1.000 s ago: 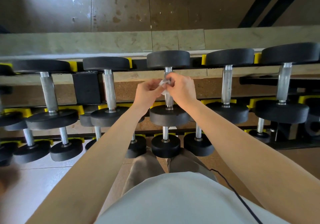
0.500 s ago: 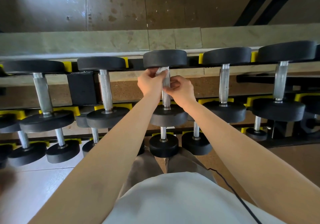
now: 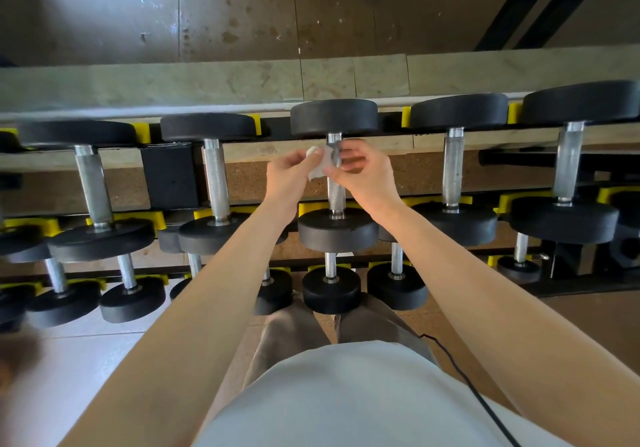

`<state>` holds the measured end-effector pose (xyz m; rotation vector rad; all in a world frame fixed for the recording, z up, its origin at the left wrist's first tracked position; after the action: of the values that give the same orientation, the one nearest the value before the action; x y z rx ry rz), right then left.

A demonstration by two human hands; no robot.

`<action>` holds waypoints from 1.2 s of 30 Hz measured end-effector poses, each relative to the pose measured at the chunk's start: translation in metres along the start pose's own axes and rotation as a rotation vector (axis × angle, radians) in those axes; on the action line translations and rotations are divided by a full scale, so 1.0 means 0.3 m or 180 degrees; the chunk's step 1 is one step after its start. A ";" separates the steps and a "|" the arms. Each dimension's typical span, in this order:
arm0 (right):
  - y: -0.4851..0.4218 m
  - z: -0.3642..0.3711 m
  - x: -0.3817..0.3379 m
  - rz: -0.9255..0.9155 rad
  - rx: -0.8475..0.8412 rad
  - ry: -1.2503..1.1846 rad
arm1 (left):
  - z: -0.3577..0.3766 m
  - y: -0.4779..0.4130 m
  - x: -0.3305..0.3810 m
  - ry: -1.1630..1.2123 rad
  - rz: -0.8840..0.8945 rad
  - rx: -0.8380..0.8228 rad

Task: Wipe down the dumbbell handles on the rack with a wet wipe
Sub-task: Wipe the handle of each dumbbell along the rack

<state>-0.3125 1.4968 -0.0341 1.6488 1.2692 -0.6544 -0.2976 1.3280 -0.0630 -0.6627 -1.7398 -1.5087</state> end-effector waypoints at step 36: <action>-0.102 -0.016 0.104 0.1036 0.0501 -0.0624 | -0.058 -0.112 -0.064 0.0456 -0.0619 0.0730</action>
<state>-0.3315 1.5163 -0.0686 1.8189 0.8033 -0.7068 -0.3086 1.3064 -0.0978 -0.2686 -1.8710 -1.4166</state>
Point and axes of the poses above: each hand's wrist, its own y-axis away from the middle knuckle, its own z-axis out of the palm, x = y × z, the point moved 10 cm from there along -y, towards the middle knuckle, and after that the axes turned 4 degrees about y, right-handed, at the moved point
